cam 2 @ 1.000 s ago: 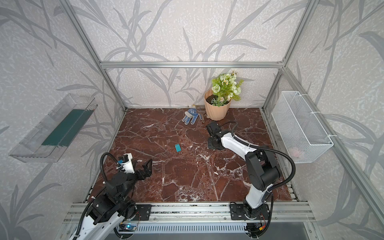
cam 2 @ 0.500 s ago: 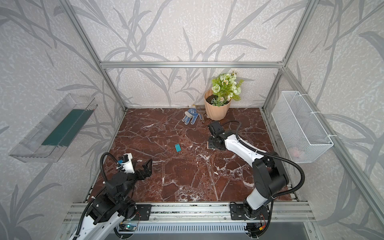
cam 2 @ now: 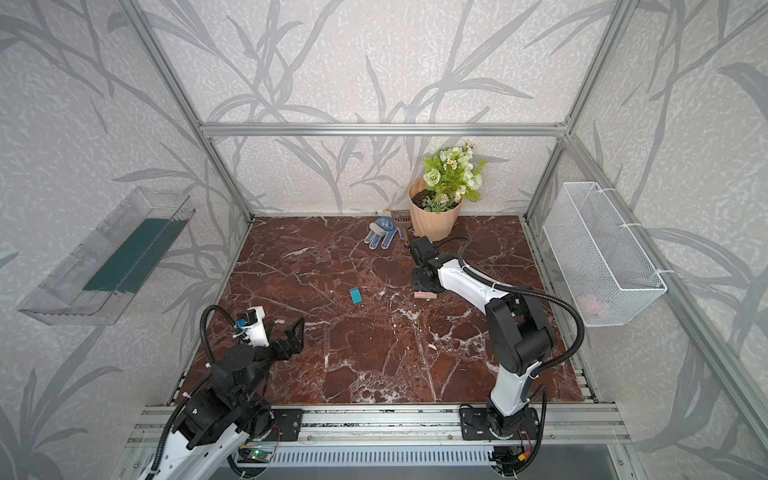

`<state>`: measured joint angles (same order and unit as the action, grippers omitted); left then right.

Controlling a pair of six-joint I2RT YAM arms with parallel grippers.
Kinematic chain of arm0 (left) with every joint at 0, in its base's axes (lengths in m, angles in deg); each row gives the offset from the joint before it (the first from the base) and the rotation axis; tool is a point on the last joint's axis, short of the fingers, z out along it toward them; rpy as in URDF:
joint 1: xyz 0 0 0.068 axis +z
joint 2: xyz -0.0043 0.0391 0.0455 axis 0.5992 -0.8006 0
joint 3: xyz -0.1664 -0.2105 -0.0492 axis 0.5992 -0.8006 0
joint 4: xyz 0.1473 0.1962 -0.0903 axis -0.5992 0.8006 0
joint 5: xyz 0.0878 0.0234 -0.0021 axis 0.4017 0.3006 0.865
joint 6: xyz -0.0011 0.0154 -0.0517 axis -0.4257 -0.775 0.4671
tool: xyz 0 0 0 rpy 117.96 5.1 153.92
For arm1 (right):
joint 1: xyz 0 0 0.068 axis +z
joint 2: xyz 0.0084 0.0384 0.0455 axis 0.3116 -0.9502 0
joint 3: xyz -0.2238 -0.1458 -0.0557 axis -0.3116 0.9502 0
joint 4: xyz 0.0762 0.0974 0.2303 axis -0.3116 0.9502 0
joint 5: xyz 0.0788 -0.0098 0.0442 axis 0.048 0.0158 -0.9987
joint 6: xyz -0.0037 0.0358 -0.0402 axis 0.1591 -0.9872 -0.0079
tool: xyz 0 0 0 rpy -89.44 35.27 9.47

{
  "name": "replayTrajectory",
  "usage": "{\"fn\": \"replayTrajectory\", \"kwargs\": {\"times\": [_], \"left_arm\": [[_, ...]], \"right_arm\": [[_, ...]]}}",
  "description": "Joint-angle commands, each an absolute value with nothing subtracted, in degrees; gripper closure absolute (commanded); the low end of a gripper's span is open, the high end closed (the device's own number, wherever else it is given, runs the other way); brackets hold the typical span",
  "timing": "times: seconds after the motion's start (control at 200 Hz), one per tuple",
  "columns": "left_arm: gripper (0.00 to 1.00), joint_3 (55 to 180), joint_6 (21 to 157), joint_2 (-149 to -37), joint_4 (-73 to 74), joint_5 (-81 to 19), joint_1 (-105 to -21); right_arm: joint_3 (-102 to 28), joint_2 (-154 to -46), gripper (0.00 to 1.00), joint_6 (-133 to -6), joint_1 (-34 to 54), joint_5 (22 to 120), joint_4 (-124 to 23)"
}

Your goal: Build the wood block tower

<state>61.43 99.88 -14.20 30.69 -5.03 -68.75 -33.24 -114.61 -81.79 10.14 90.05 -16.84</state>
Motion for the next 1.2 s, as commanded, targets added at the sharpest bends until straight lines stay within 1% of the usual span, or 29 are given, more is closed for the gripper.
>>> {"fn": "replayTrajectory", "kwargs": {"times": [0.0, 0.14, 0.42, 0.535, 0.735, 0.975, 1.195], "left_arm": [[0.01, 61.64, 99.62, -14.30, 30.30, -4.73, -69.06], [0.01, 61.61, 99.61, -14.34, 30.30, -4.68, -69.01], [0.01, 61.65, 99.66, -14.32, 30.36, -4.70, -69.06], [0.01, 61.60, 99.68, -14.28, 30.36, -4.72, -69.04], [0.01, 61.57, 99.60, -14.29, 30.29, -4.69, -69.04], [0.01, 61.61, 99.60, -14.31, 30.21, -4.65, -69.05], [0.01, 61.57, 99.60, -14.34, 30.21, -4.66, -69.02]], "right_arm": [[-34.49, -115.17, 0.47, -81.48, 10.17, 91.53, -14.57], [-34.84, -115.61, 0.55, -81.91, 10.23, 92.44, -13.96], [-35.75, -116.76, 0.58, -82.27, 10.23, 92.94, -13.08], [-35.81, -116.90, 0.63, -82.45, 10.21, 93.09, -13.00], [-36.47, -117.26, 0.66, -82.53, 10.26, 92.93, -12.43], [-36.72, -117.35, 0.65, -82.62, 10.28, 92.70, -12.11], [-36.74, -117.52, 0.54, -82.45, 10.25, 92.59, -11.94]]}}
